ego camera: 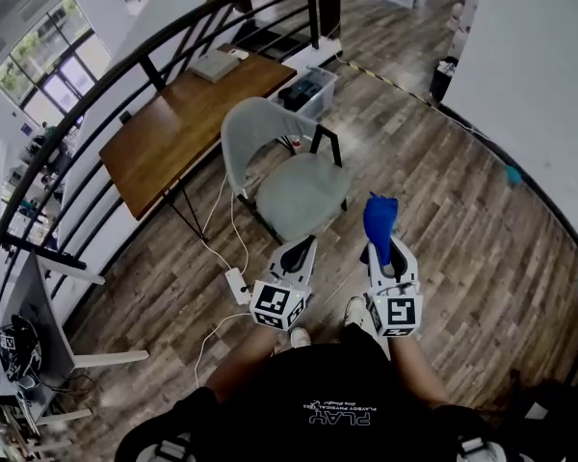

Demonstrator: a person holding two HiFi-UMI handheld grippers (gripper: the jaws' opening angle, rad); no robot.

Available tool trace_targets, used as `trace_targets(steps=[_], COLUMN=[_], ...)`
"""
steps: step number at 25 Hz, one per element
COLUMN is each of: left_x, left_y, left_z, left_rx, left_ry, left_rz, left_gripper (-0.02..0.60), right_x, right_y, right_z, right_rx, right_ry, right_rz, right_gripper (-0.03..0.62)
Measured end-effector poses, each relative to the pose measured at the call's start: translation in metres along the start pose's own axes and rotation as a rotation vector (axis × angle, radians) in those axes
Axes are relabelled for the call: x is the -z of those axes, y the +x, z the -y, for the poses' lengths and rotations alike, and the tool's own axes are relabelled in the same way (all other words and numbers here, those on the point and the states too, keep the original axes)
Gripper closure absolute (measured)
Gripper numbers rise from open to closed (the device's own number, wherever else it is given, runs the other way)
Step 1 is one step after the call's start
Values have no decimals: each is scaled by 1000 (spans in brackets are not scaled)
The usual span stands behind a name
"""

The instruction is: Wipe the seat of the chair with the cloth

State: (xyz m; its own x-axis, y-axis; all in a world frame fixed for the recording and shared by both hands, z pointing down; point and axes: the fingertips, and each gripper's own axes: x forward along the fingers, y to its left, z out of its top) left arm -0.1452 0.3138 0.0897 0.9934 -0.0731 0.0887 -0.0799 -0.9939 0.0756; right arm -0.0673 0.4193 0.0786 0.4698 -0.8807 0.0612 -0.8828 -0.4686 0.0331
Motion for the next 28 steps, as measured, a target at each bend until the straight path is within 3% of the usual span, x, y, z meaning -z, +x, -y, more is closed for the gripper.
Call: trace_targets(steps=[12,19,28], left_x=[3,6,3], left_y=[93,105,116], left_z=[17,17,-23], left_rx=[-90,-160,-216], left_ry=[0,-12,-49], left_rz=[-35,-49,-17], left_gripper=[580,580,580], right_x=[28,27,23], right_y=[40,57,106], right_z=[92,101,89], right_rx=[-90,-168,-238], right_ry=[71,74,77], right_rz=[-35,-27,-27], right_gripper=[473,473,473])
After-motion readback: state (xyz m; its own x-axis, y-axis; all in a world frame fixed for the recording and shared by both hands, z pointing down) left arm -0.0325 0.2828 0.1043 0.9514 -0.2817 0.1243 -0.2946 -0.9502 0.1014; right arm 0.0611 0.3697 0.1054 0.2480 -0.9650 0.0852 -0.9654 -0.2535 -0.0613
